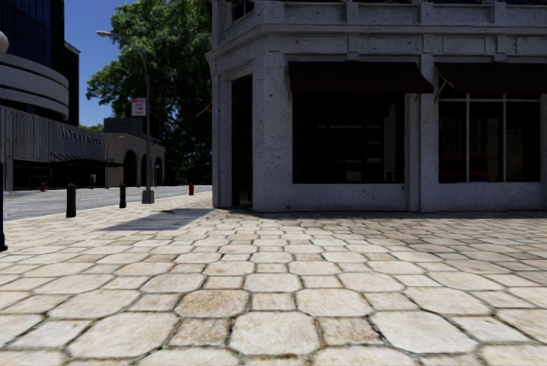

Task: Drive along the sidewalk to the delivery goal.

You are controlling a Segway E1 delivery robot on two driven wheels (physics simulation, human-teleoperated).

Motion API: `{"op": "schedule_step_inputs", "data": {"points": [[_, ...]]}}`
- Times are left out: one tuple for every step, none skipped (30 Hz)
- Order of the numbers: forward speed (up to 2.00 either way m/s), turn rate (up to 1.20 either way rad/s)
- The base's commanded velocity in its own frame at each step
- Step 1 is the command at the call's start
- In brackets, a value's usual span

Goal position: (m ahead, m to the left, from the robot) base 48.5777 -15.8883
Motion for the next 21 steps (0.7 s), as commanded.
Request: {"op": "schedule_step_inputs", "data": {"points": [[2.0, 0.47], [2.0, 0.48], [2.0, 0.48], [2.0, 0.48], [2.0, 0.48], [2.0, 0.48], [2.0, 0.48], [2.0, 0.48], [2.0, 0.48], [2.0, 0.48], [2.0, 0.48], [2.0, 0.48], [2.0, 0.48], [2.0, 0.48], [2.0, 0.49], [2.0, 0.49], [2.0, 0.49], [2.0, 0.49], [2.0, 0.49], [2.0, 0.49], [2.0, 0.49]]}}
